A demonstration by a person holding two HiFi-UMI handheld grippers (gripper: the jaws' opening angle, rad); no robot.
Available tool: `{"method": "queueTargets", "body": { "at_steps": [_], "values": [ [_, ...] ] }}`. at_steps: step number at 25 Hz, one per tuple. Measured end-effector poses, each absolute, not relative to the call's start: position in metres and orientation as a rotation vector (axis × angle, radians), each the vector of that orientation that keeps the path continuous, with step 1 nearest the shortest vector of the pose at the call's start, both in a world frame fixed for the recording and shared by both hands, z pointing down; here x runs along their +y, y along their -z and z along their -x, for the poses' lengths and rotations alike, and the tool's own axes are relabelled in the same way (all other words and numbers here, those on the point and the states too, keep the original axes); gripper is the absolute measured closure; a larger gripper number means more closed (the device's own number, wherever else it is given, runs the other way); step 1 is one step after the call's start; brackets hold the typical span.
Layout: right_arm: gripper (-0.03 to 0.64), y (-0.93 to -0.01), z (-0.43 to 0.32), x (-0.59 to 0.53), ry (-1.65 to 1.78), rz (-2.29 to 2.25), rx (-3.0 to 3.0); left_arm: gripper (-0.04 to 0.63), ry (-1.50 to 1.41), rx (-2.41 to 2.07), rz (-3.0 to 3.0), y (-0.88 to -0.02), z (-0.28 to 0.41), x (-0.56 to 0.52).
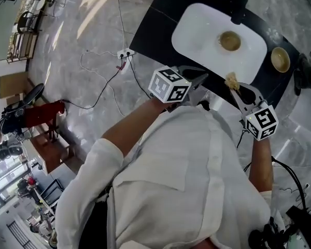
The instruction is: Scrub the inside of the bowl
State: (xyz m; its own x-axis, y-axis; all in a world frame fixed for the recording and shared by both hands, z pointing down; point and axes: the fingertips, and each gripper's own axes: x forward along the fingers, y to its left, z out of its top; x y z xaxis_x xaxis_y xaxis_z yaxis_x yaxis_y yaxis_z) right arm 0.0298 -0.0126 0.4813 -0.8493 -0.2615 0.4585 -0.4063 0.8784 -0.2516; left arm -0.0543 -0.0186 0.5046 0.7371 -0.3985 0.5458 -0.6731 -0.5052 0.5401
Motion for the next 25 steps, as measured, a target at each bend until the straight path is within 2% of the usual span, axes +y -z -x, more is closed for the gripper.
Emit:
{"method": "queueTargets", "body": {
  "at_steps": [5,14,25],
  "values": [
    [0.566,-0.482,0.002,0.02,-0.378,-0.466,-2.604,0.591,-0.4,-0.809,-2.237,-0.482,0.08,0.015],
    [0.566,-0.469,0.07,0.114,-0.416,-0.5,-2.628,0.591,-0.37,-0.782,-2.299,-0.456,0.135,0.109],
    [0.566,-0.463,0.106,0.183,-0.407,-0.577,-2.646,0.591,-0.376,-0.691,-2.402,-0.454,0.159,0.163]
  ]
}}
